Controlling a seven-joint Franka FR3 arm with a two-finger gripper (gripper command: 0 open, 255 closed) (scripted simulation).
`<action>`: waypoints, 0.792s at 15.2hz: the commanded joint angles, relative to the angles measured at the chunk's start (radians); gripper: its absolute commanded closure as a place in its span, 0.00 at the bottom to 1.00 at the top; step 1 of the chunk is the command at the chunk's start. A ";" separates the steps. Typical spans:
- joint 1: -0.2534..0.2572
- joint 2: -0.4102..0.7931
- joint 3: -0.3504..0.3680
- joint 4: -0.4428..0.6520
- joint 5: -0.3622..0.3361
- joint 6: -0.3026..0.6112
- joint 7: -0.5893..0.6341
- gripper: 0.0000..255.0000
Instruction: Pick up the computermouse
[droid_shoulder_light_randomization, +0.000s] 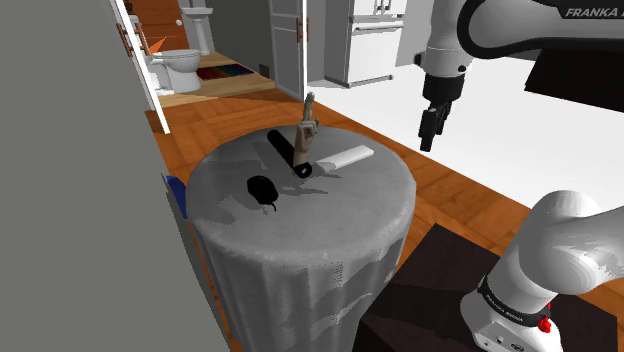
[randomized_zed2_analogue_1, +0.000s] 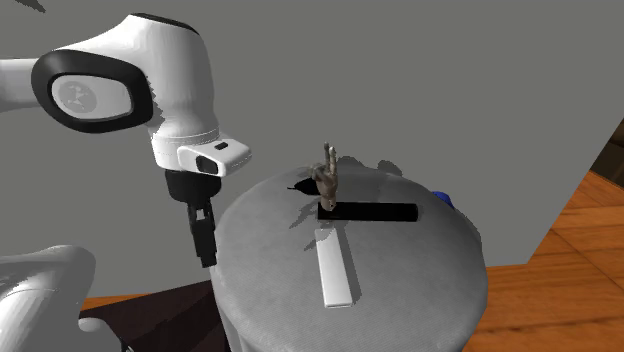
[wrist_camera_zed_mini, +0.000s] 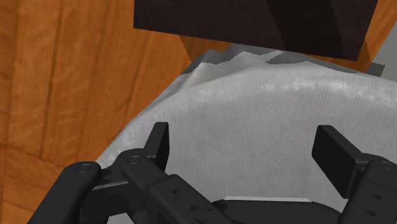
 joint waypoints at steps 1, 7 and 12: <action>0.000 0.000 0.000 0.000 0.000 0.000 0.000 0.00; 0.030 0.140 0.098 0.036 0.055 0.128 0.117 0.00; 0.045 0.279 0.177 0.100 0.074 0.224 0.214 0.00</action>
